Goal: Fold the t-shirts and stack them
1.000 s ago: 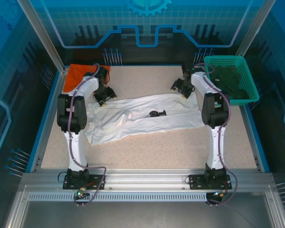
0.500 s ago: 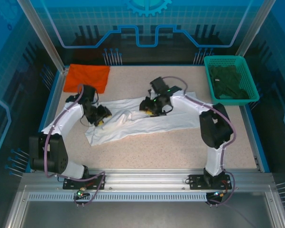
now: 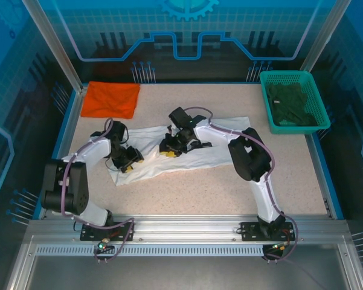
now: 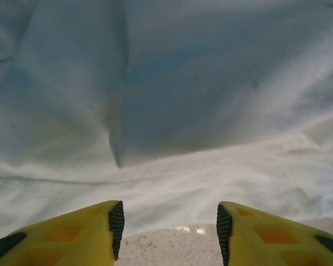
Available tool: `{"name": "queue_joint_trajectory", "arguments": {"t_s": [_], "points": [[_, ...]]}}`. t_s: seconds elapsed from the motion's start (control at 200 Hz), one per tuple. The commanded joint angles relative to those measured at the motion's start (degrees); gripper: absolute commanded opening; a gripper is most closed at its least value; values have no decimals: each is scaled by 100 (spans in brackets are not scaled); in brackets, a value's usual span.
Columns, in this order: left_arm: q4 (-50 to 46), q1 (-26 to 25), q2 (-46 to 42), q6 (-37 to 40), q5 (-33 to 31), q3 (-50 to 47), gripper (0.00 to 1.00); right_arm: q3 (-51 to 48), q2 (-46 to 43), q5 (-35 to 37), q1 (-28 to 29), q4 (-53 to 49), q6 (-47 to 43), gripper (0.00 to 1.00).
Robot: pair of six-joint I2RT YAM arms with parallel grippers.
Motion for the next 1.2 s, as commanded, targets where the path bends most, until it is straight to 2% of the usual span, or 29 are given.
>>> {"name": "queue_joint_trajectory", "arguments": {"t_s": [0.0, 0.205, 0.38, 0.62, 0.73, 0.845, 0.96, 1.195], "points": [[135, -21, 170, 278, -272, 209, 53, 211, 141, -43, 199, -54, 210, 35], [364, -46, 353, 186, -434, 250, 55, 341, 359, 192, 299, -42, 437, 35], [452, -73, 388, 187, -594, 211, 56, 831, 650, 418, 319, -364, 389, 37], [612, -130, 465, 63, -622, 249, 46, 1270, 978, 759, 320, -756, 236, 37], [598, -135, 474, 71, -638, 285, 42, 1307, 1008, 915, 321, -770, 267, 34], [602, -135, 480, 85, -654, 312, 37, 1339, 1040, 969, 325, -769, 305, 24], [586, -135, 493, 62, -622, 350, 31, 1392, 1043, 947, 318, -825, 269, 20], [298, -135, 254, 9, -470, 544, 21, 1885, 991, 1041, 313, -1606, -7, 14]]}}
